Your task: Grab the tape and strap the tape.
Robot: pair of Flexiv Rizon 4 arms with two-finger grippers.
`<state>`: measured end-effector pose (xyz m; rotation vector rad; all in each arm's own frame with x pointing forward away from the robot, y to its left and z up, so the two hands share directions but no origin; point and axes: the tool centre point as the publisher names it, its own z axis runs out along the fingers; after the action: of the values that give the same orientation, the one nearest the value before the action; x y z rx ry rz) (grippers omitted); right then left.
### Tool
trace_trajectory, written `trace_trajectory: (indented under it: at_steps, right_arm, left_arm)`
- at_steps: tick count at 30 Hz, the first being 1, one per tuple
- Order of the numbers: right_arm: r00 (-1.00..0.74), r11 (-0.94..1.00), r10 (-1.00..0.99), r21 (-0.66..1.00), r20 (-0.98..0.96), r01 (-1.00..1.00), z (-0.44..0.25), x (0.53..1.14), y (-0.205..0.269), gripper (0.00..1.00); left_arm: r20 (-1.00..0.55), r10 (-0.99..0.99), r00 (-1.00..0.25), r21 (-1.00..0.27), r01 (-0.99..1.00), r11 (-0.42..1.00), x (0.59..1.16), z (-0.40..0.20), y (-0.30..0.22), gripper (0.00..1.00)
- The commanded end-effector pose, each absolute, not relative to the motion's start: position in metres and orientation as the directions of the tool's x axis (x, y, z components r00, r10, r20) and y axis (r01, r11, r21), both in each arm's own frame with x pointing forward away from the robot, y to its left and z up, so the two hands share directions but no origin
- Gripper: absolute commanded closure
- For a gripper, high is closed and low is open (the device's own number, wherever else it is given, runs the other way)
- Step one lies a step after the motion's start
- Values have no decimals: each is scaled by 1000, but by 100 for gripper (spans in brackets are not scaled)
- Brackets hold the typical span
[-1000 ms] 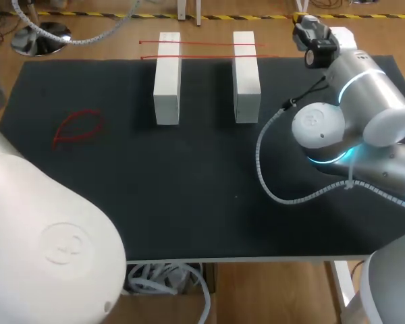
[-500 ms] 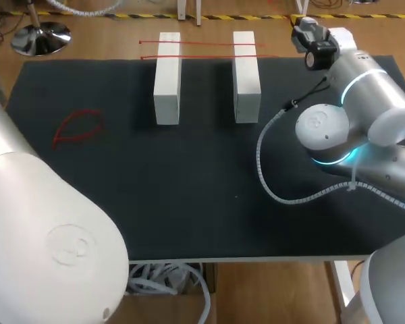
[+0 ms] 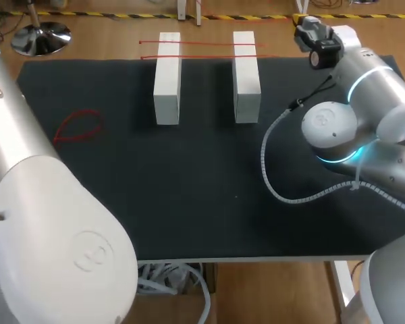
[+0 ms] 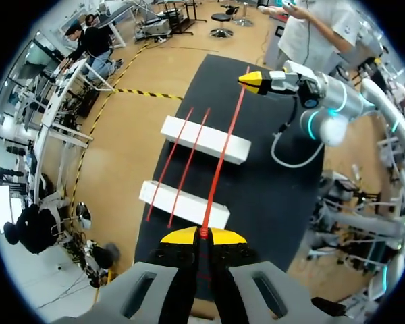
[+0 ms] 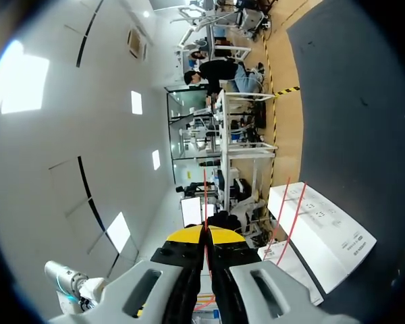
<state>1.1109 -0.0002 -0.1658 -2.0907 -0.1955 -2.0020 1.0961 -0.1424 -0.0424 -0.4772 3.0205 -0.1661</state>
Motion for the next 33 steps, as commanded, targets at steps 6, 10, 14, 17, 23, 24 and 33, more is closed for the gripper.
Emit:
trace_trajectory:
  at_steps: [6, 10, 14, 17, 23, 24, 33]
  right_arm:
    - [49, -957, -50, -62, 998, 285, -164, 1109, -1, 100]
    - [53, -952, -24, -39, 998, 305, -164, 1108, 1, 100]
    - [49, -949, -19, -34, 999, 313, -163, 1107, 4, 100]
    - [47, -946, -16, -30, 999, 322, -162, 1107, 5, 100]
    - [47, -945, -9, -24, 999, 327, -162, 1106, 5, 100]
    - [48, -945, -7, -22, 999, 328, -162, 1105, 4, 100]
    - [47, -941, 12, -5, 999, 337, -162, 1105, 1, 100]
  left_arm:
    - [-80, -286, -955, -45, -283, 958, 1102, -35, -155, 100]
    - [-79, -264, -961, -55, -260, 964, 1103, -33, -162, 100]
    - [-66, -237, -969, -64, -233, 970, 1101, -34, -170, 100]
    - [-58, -229, -972, -60, -226, 972, 1101, -34, -171, 100]
    - [-34, -230, -973, -62, -227, 972, 1101, -41, -173, 100]
    - [-30, -229, -973, -68, -227, 972, 1101, -42, -174, 100]
    - [-6, -194, -981, -100, -193, 976, 1103, -48, -188, 100]
